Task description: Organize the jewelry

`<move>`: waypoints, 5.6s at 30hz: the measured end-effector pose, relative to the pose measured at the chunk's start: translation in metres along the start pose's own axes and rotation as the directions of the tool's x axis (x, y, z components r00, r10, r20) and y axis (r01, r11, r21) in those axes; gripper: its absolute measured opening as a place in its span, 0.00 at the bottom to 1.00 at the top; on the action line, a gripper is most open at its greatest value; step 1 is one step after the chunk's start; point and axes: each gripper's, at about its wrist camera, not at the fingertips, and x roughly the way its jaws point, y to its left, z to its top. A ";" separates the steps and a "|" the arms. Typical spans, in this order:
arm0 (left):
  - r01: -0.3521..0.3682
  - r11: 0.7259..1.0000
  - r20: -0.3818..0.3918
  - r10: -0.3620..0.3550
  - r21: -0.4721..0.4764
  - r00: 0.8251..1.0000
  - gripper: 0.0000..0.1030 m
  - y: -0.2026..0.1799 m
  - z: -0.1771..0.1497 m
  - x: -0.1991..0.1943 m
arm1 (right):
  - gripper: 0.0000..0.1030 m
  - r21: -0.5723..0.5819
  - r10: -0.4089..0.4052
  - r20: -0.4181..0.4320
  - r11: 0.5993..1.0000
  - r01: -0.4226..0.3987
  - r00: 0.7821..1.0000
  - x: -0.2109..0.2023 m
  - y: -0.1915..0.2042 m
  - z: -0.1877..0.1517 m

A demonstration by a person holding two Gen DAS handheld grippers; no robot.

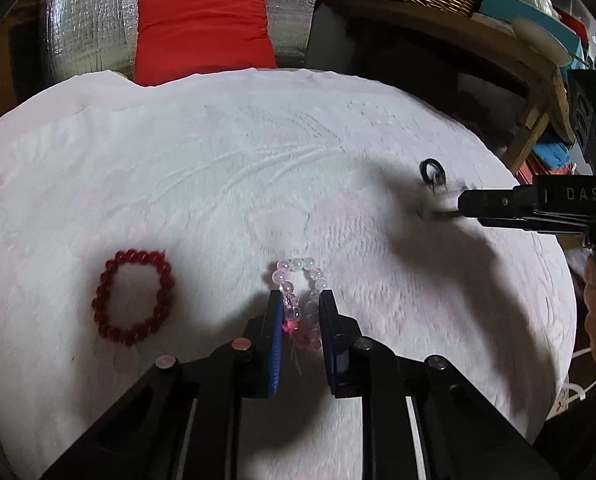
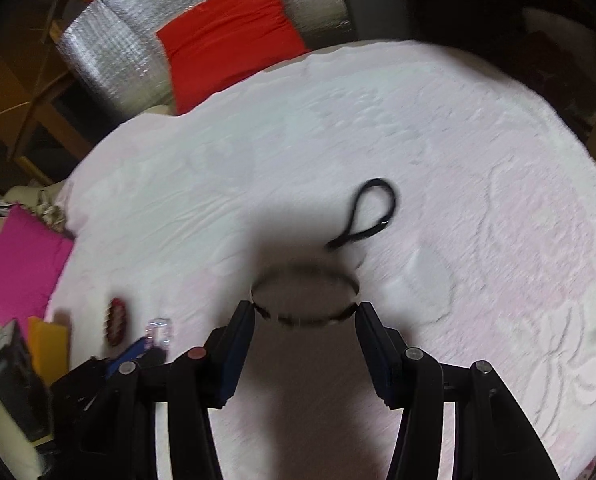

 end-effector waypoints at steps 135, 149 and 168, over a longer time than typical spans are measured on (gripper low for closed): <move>-0.048 0.998 0.044 0.050 -0.032 0.998 0.07 0.021 -0.020 -0.040 | 0.61 -0.118 -0.237 0.081 0.962 0.246 0.968 0.039 0.032 0.001; -0.069 0.993 0.139 0.083 -0.100 0.987 0.07 0.034 -0.022 -0.081 | 0.61 -0.152 -0.128 0.113 0.978 0.144 0.985 0.036 0.088 -0.012; -0.239 0.929 0.298 0.322 -0.282 0.899 0.07 0.087 -0.034 -0.163 | 0.61 -0.258 0.094 0.212 0.965 -0.037 0.973 0.015 0.164 -0.036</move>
